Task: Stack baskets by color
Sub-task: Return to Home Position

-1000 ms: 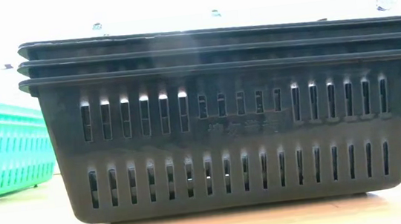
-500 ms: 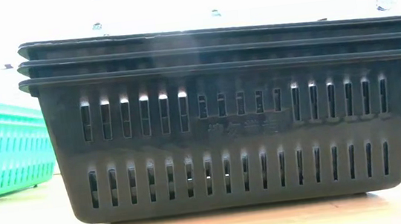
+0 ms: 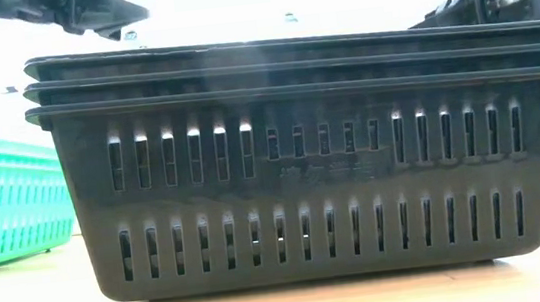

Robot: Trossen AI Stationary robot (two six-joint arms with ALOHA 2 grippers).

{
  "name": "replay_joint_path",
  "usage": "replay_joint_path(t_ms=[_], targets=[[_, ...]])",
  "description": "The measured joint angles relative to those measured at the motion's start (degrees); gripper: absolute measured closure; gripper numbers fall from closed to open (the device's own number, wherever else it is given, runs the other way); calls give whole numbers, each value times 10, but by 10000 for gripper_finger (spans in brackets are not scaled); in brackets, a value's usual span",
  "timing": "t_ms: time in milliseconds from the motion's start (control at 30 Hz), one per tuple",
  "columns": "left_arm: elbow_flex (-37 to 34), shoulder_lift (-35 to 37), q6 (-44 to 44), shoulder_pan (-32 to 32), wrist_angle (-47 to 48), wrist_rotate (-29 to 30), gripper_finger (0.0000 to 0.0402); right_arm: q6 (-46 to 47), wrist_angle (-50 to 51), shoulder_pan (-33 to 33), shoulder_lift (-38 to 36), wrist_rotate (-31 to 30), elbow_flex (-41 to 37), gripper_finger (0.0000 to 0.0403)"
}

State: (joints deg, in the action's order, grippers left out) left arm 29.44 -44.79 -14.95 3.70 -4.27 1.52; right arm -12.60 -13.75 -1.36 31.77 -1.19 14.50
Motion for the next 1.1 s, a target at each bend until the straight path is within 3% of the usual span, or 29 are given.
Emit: replay_joint_path(t_ms=[233, 1100], targets=[[-26, 29, 14, 0, -8, 0, 394, 28, -77, 14, 0, 0, -58, 397], [-159, 138, 32, 0, -72, 0, 385, 23, -113, 14, 0, -3, -116, 397]])
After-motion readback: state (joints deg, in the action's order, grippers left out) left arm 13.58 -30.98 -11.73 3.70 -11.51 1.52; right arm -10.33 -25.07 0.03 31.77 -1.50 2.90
